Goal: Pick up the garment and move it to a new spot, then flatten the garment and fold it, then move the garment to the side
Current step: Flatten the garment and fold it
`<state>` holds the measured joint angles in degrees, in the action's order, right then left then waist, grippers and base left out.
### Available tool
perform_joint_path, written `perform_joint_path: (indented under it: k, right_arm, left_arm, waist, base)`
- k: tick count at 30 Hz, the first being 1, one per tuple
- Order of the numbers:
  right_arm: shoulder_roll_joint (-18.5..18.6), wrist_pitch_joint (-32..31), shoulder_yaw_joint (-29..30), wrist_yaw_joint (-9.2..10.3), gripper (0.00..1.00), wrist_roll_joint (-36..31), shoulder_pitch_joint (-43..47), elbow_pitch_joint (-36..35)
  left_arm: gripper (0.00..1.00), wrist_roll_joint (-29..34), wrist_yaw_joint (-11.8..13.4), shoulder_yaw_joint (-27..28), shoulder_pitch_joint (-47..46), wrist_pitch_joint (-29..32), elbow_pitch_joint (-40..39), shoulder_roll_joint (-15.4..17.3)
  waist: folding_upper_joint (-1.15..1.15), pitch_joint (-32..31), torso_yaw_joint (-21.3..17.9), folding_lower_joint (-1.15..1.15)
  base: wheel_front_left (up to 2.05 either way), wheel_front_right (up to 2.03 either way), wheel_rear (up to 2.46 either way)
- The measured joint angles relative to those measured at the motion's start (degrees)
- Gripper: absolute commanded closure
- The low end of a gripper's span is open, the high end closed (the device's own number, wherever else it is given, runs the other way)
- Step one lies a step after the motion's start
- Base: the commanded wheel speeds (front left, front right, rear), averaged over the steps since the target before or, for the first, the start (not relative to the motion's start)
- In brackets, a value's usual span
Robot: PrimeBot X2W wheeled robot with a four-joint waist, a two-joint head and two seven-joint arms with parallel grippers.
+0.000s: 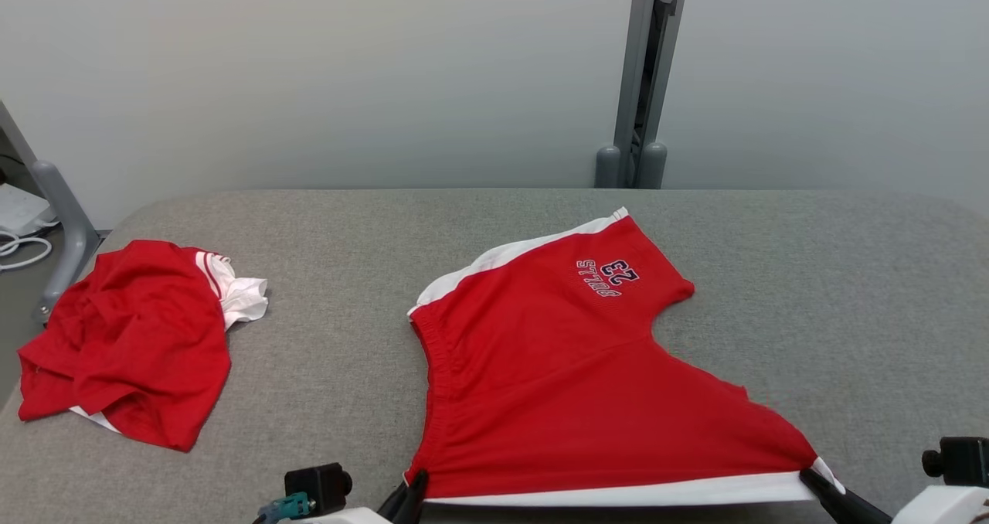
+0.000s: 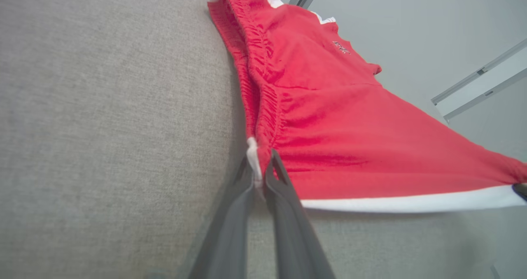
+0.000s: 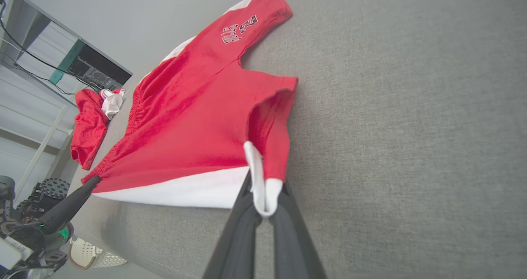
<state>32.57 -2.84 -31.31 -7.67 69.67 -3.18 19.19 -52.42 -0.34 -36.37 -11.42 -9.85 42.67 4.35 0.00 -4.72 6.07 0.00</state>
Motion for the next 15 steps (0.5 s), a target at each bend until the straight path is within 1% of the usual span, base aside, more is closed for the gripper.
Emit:
perform_joint_path:
  k: [3,5,8,10,15]
  right_arm:
    - [0.9,-2.1,1.1,0.01,1.0,0.2,2.4,-2.2]
    - [1.5,-3.9,1.9,0.09,1.0,0.8,4.0,-3.4]
    - [2.1,-5.3,3.4,0.1,1.0,0.1,5.6,-5.0]
    - [2.2,-5.6,4.8,0.1,1.0,-1.1,5.8,-5.8]
    - [1.4,-7.4,9.3,0.16,1.0,-3.6,3.9,-8.3]
  left_arm:
    - [1.0,-1.9,0.7,0.4,3.2,2.9,-5.3,1.0]
    - [1.0,-2.5,0.7,-0.8,5.6,5.8,-9.4,2.0]
    - [1.0,-2.9,2.6,-0.7,7.7,8.2,-14.9,4.3]
    - [1.0,-4.1,3.9,-0.2,8.9,9.6,-18.3,4.8]
    - [1.0,-7.7,5.6,0.7,9.7,15.4,-27.6,5.8]
  waist:
    - [0.0,0.1,0.1,0.0]
    - [0.0,0.2,0.1,0.0]
    - [0.0,0.6,0.1,0.0]
    - [0.0,1.1,0.1,0.0]
    - [0.0,3.1,0.1,0.0]
  base:
    - [0.0,0.0,0.0]
    - [0.0,0.0,0.0]
    - [0.0,0.0,0.0]
    - [0.0,0.0,0.0]
    - [0.0,0.0,0.0]
